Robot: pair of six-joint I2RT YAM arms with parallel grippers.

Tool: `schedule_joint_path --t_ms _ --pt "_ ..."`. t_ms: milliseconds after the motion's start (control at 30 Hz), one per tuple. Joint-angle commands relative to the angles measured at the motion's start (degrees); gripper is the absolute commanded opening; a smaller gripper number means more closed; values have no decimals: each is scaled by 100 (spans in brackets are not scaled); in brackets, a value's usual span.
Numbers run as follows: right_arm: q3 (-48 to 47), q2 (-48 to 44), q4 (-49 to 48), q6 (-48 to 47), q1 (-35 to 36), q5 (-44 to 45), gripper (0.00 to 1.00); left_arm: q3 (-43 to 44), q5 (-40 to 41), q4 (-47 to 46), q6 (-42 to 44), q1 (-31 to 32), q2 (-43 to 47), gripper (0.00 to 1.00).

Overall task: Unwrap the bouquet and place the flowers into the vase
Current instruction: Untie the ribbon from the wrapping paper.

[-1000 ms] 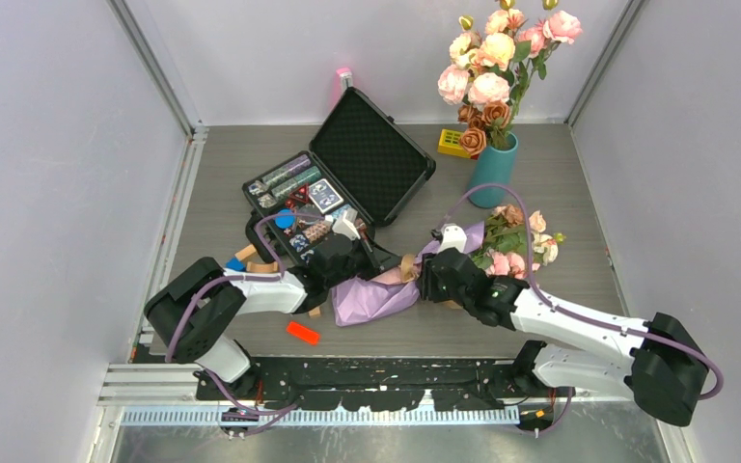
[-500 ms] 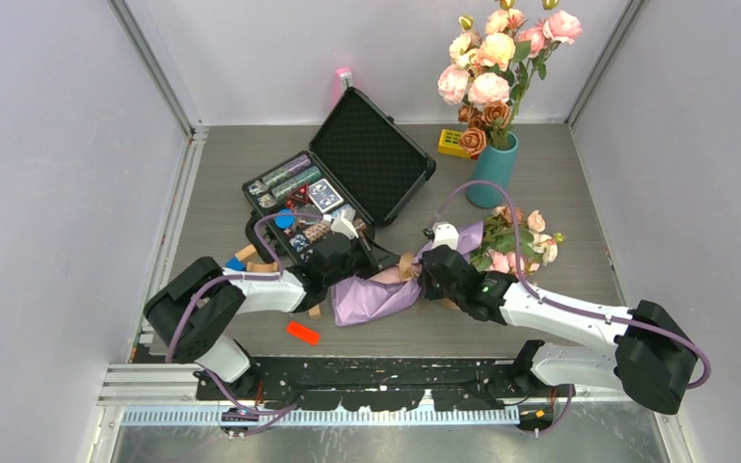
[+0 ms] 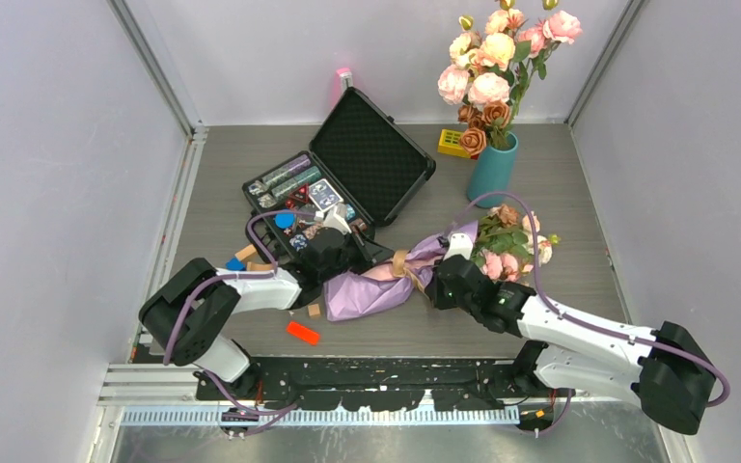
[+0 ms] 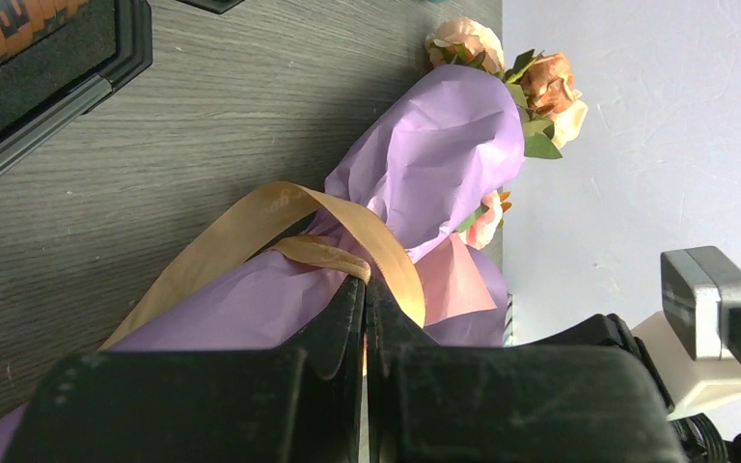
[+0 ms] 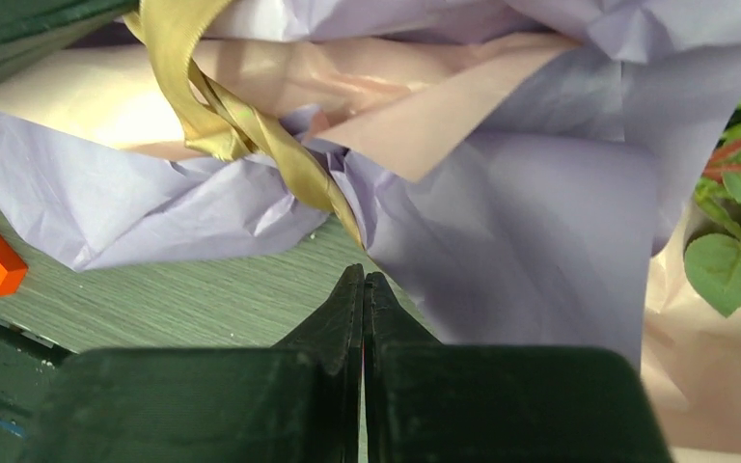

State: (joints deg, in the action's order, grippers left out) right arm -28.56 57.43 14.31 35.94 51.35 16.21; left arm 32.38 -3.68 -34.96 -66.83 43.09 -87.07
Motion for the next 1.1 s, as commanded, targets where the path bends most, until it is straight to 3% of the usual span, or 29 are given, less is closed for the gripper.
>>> schedule_joint_path --t_ms 0,67,333,733,1067 --pt "106 -305 38 251 -9 -56 0 4 -187 -78 170 -42 208 0" --pt "67 -400 53 295 -6 -138 1 0 -276 -99 243 -46 220 0" --pt "-523 -150 10 291 -172 -413 21 -62 -640 -103 539 -64 365 0" --pt "-940 1025 -866 97 -564 -1053 29 -48 -840 -96 561 -64 336 0" --pt "-989 1233 -1332 129 -706 -1302 33 -30 -880 -94 570 -64 279 0"
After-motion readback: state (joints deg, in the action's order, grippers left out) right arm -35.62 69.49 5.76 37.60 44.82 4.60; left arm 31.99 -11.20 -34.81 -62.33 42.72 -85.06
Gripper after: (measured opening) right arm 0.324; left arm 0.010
